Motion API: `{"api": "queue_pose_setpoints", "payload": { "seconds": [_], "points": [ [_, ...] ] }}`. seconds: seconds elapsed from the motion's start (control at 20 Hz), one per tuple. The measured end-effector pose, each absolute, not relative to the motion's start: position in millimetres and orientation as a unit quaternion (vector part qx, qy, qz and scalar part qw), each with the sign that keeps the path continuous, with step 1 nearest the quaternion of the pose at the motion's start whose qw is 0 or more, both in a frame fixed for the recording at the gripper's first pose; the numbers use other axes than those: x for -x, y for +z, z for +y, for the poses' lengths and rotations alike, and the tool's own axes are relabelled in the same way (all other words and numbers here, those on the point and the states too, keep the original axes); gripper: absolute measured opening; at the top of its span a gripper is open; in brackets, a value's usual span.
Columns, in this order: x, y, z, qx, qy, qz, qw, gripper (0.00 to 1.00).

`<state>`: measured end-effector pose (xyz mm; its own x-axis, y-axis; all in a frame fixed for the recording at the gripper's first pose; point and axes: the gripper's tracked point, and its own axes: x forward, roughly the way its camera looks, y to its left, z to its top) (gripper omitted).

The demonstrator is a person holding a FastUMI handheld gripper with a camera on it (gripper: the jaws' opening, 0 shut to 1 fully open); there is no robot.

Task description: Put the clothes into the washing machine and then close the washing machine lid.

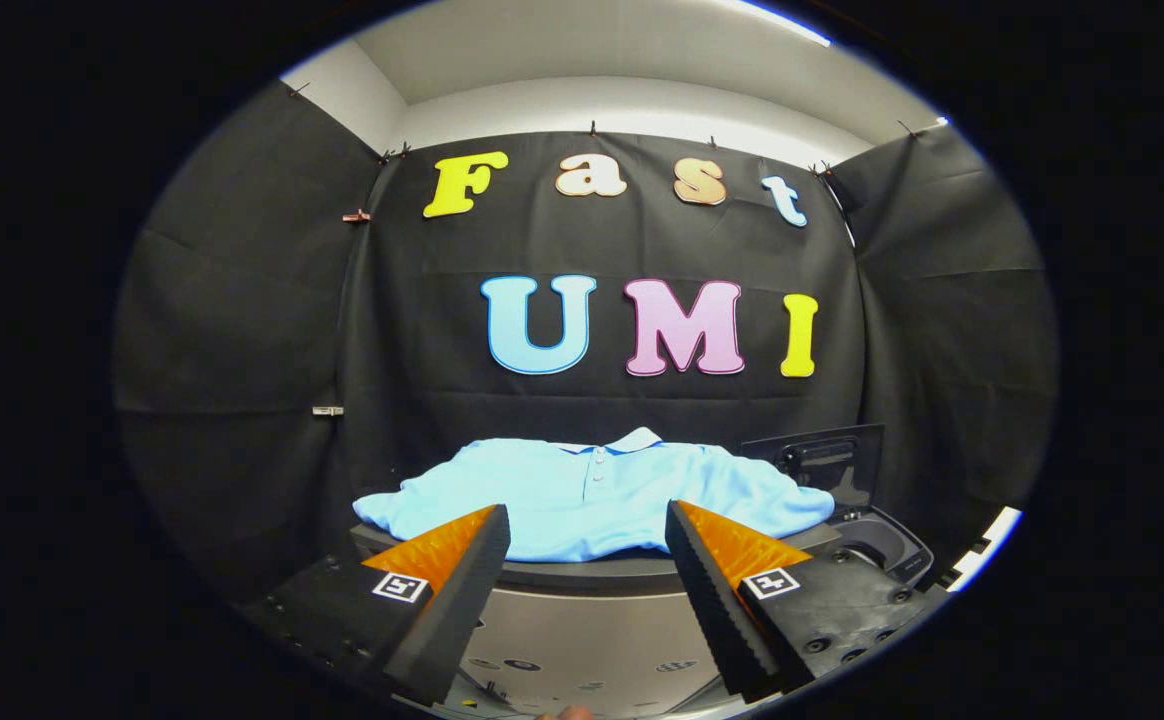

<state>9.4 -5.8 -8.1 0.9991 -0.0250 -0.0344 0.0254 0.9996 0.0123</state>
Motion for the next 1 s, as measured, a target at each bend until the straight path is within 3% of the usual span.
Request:
{"api": "queue_pose_setpoints", "payload": {
  "seconds": [0.4,1.0],
  "points": [
    [-55,0,-8,-0.027,-0.014,0.052,0.998,0.98],
    [-182,-1,-18,-0.004,-0.021,0.218,0.976,0.99]
  ]
}}
